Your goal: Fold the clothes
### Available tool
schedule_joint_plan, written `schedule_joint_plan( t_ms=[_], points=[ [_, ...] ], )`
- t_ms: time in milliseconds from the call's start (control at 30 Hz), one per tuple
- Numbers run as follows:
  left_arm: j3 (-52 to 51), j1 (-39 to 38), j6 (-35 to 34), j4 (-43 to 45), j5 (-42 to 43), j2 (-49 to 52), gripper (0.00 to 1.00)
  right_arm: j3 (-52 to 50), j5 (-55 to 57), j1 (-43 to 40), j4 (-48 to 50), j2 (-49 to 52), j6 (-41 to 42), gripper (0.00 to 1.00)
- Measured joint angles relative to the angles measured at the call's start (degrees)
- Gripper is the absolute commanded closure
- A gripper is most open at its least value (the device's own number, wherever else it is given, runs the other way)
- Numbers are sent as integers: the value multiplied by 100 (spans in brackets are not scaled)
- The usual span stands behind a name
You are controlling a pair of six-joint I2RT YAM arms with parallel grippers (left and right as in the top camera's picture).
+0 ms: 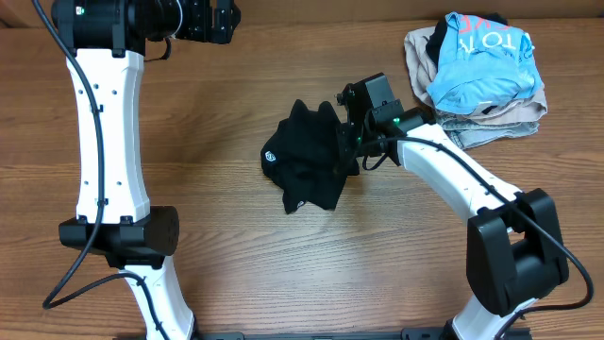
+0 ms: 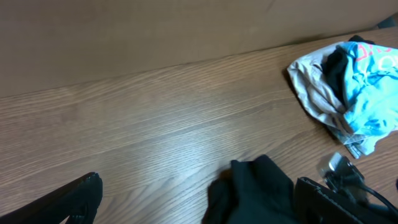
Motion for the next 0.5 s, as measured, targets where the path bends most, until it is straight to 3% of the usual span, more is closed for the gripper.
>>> schedule_joint_plan(
  t_ms=[367, 500],
  points=[
    [0, 0, 94, 2, -179, 0, 0, 835, -256, 2, -2734, -988, 470, 96],
    [0, 0, 133, 11, -219, 2, 0, 610, -293, 2, -2992, -1067, 603, 96]
  ],
)
